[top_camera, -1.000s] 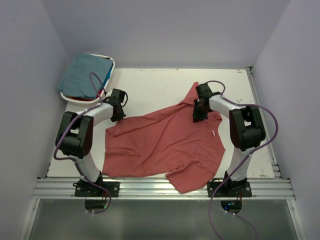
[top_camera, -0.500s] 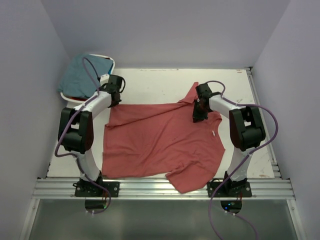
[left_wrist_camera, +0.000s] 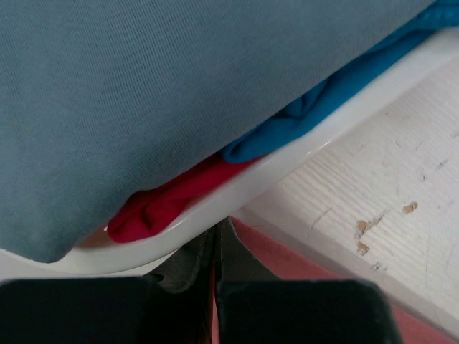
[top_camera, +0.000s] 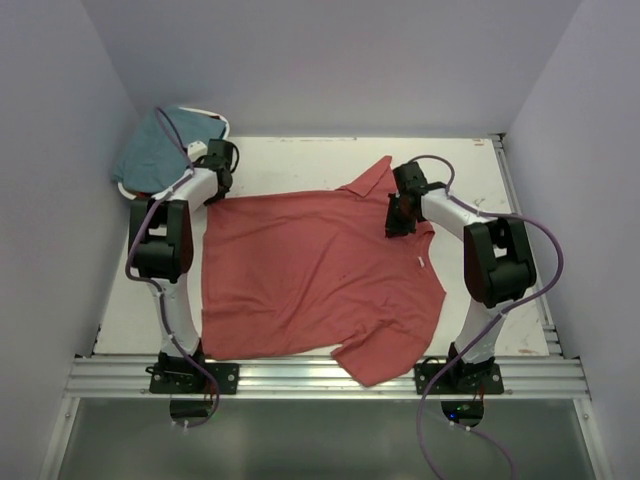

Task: Fold and stack the t-shirts
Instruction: Flatten out the tshirt

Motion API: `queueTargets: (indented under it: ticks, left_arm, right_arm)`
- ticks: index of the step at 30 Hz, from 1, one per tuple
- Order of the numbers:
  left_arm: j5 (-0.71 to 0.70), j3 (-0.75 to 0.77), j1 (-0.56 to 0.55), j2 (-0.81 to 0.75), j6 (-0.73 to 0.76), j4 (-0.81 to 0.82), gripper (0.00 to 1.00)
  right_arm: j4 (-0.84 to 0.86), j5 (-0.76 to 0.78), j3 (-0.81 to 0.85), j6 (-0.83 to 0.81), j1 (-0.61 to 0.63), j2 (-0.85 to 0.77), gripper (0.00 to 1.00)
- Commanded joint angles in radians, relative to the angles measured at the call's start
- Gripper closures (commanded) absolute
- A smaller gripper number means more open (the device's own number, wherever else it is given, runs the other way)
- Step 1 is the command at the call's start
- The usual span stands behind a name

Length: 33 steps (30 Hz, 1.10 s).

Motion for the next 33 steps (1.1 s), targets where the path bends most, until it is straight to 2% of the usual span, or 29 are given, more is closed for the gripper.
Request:
queueTargets:
  ticks: [1, 6, 7, 8, 9, 10, 11, 12, 14, 17, 21, 25, 29, 33]
  left_arm:
    - [-0.062, 0.05, 0.027, 0.0, -0.011, 0.084, 1.0]
    - [-0.041, 0.108, 0.027, 0.052, 0.02, 0.104, 1.0]
    - [-0.036, 0.13, 0.027, 0.061, 0.02, 0.101, 0.96]
    - [-0.027, 0.133, 0.027, 0.073, 0.021, 0.099, 0.89]
    - [-0.019, 0.131, 0.027, 0.07, 0.02, 0.104, 0.69]
    - [-0.002, 0.102, 0.027, 0.064, 0.017, 0.116, 0.55]
    - [0.008, 0.072, 0.027, 0.025, 0.017, 0.137, 0.28]
    - [0.018, 0.037, 0.025, -0.003, 0.009, 0.189, 0.18]
    - [0.045, -0.081, 0.021, -0.109, 0.011, 0.254, 0.0]
    - [0.068, -0.198, -0.001, -0.244, 0.009, 0.303, 0.0]
    - [0.117, -0.29, -0.07, -0.359, 0.004, 0.27, 0.0]
    - [0.172, -0.402, -0.178, -0.445, 0.003, 0.254, 0.0]
    - [0.249, -0.516, -0.199, -0.567, -0.006, 0.257, 0.0]
    - [0.252, -0.597, -0.202, -0.663, 0.001, 0.245, 0.0]
  right_arm:
    - [0.04, 0.006, 0.016, 0.0, 0.001, -0.052, 0.89]
    - [0.048, 0.009, 0.01, -0.005, 0.001, -0.053, 0.87]
    - [0.058, 0.009, 0.01, -0.003, 0.001, -0.055, 0.87]
    - [0.061, 0.006, 0.011, -0.003, 0.0, -0.055, 0.86]
    - [0.067, 0.002, 0.016, -0.002, 0.001, -0.055, 0.85]
    - [0.078, -0.006, 0.019, 0.002, 0.001, -0.055, 0.8]
    - [0.084, -0.008, 0.033, 0.003, 0.0, -0.055, 0.76]
    - [0.09, -0.005, 0.044, 0.003, 0.0, -0.053, 0.75]
    - [0.095, 0.0, 0.089, 0.002, 0.001, -0.041, 0.66]
    - [0.083, -0.004, 0.193, -0.001, 0.001, 0.01, 0.63]
    - [0.042, -0.02, 0.35, -0.011, 0.001, 0.109, 0.63]
    - [-0.039, -0.041, 0.542, -0.023, 0.0, 0.264, 0.64]
    - [-0.13, -0.044, 0.732, -0.032, 0.0, 0.436, 0.65]
    - [-0.1, -0.063, 0.752, -0.026, 0.001, 0.49, 0.65]
